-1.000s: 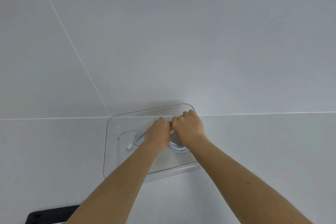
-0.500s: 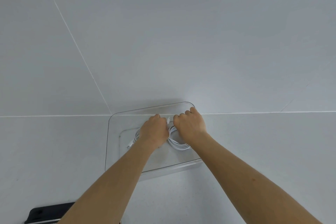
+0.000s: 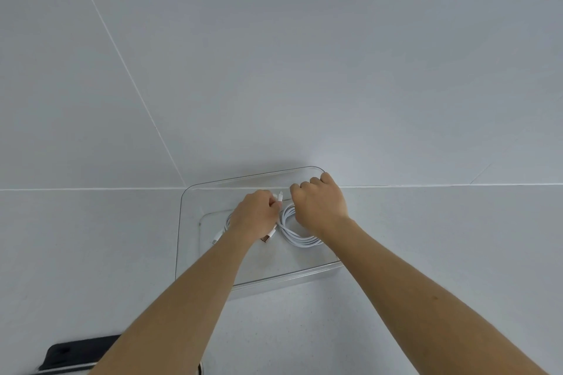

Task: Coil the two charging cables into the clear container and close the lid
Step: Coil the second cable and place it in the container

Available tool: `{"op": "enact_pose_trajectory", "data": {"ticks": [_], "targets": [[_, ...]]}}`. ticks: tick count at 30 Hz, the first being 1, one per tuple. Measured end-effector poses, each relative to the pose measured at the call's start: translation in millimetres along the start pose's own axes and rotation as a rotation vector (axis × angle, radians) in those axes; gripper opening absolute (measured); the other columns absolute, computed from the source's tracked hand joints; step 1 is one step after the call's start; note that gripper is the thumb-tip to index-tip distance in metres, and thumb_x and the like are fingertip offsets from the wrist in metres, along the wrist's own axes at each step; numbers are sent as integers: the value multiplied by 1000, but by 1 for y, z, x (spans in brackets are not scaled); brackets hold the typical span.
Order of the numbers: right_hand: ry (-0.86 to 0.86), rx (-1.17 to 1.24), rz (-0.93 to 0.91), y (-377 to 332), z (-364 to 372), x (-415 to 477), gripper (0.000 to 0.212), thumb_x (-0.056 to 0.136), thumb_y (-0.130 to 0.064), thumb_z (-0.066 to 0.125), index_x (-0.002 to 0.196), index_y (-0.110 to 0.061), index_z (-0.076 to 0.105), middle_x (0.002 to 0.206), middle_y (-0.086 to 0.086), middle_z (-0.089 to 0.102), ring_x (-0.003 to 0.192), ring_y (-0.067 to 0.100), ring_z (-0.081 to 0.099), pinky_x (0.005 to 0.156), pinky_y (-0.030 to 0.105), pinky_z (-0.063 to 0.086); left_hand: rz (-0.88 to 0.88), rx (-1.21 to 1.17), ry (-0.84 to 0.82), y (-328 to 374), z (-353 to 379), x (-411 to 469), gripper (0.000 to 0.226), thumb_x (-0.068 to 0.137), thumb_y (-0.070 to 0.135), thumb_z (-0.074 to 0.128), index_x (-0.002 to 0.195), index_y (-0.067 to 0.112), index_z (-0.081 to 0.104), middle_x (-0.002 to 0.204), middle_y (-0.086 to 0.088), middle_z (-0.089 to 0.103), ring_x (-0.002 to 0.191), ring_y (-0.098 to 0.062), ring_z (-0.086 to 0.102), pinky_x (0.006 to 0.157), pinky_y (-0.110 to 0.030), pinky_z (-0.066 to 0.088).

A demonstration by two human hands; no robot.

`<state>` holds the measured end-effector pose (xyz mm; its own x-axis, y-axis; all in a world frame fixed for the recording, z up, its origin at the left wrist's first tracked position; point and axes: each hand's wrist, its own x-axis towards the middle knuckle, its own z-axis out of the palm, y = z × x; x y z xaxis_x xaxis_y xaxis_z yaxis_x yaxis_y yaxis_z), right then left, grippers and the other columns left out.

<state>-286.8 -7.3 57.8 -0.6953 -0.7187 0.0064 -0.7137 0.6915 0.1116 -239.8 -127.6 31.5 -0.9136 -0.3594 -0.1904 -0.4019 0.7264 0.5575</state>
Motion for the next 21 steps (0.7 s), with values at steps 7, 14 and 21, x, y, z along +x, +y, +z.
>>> {"op": "enact_pose_trajectory", "data": {"ticks": [7,14,21], "targets": [[22,116,69,1,-9,1,13,87,-4,41,82,-14,34,84,8,57,72,27,36,77,28,26,-27,-3,19,-1,-5,1,26,92,34,45,78,15,57,77,-2,63,76,-25,60,65,-32,44],[64,320,169,10,-26,-1,20,94,-17,40,98,-6,55,96,13,63,84,35,57,64,33,37,44,26,-21,6,-41,-11,24,87,40,53,89,18,61,91,-2,64,82,-23,58,73,-33,44],[82,603,227,35,-71,-31,14,90,-26,52,90,-15,61,90,4,66,82,26,59,70,33,46,124,101,-6,19,-114,-65,33,90,38,50,118,20,54,100,3,62,96,-19,57,83,-32,44]]}}
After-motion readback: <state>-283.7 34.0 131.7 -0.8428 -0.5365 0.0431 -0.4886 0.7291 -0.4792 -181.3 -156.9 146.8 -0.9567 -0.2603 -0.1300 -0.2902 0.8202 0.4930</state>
